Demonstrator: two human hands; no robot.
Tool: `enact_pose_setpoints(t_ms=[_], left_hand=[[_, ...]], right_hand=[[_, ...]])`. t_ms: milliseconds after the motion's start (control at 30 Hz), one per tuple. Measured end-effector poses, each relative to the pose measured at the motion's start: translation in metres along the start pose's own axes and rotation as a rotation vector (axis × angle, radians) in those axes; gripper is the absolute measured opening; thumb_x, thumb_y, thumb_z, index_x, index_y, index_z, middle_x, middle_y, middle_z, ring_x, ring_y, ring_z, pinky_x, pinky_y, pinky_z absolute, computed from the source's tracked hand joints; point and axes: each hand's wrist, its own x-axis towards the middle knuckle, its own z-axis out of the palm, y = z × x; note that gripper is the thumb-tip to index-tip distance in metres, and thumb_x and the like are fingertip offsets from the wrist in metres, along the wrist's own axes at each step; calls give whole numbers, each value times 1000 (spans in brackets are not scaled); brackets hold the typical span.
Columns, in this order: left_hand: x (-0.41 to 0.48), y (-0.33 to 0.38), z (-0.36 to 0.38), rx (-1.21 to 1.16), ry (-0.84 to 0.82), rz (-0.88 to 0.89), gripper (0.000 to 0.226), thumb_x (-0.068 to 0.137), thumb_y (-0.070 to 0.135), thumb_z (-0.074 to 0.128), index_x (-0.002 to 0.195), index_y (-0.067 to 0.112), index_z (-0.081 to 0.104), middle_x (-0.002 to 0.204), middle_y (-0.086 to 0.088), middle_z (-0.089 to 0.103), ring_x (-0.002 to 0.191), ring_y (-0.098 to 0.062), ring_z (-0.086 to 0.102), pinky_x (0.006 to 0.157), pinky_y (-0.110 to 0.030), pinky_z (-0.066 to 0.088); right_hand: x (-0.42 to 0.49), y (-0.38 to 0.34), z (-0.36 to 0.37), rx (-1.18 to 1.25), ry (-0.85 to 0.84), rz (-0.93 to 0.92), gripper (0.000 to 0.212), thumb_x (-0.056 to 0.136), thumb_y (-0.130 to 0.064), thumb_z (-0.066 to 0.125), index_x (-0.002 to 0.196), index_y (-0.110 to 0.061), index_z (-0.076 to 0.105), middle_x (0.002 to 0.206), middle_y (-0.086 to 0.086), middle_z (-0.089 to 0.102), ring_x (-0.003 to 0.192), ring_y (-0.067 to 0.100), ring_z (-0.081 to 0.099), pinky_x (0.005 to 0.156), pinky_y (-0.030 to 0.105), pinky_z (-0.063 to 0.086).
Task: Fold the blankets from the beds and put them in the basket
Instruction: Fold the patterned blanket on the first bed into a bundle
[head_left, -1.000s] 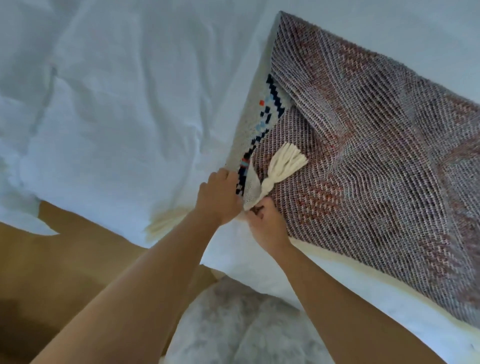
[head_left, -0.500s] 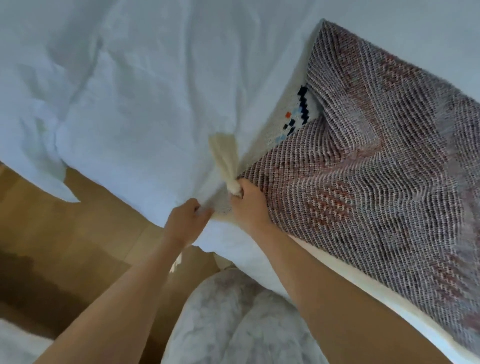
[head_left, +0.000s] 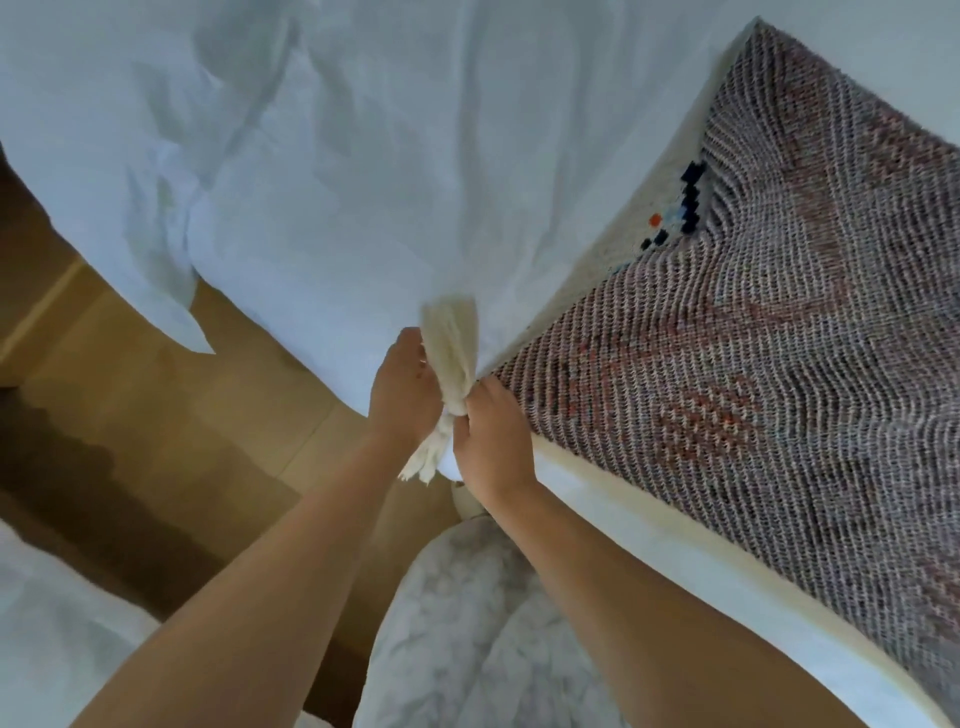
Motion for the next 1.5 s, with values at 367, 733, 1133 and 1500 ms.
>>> enact_pose_setpoints(t_ms=[367,733,1133,1500], left_hand=[[-6,-31,-16,-168,-583,-495,25,85,6,58,104,20,66,108,-11,67,98,-19,62,87,-33,53],[-7,-25,11,403,-124,-90,32,78,11,48,108,15,58,105,-4,59,100,-26,55,83,-38,48],[25,93,121,449,-51,311,47,95,40,45,133,12,43,128,-11,49,119,-30,43,96,-41,37],[33,146,127,185,-118,180,22,94,30,53,88,13,40,67,0,43,56,-16,39,52,-27,30]], right_hand=[[-5,26,6,103,-341,149,42,91,6,40,128,-8,53,133,5,51,123,20,47,102,20,34],[6,50,-43,234,-161,230,19,93,-7,48,104,-4,64,97,7,65,85,12,56,74,19,47],[119,112,-187,-78,173,10,19,96,-12,44,98,-1,60,94,9,57,79,20,52,69,28,42],[201,130,-232,-361,16,289,49,92,-43,53,60,-10,34,63,4,42,51,21,41,47,27,30]])
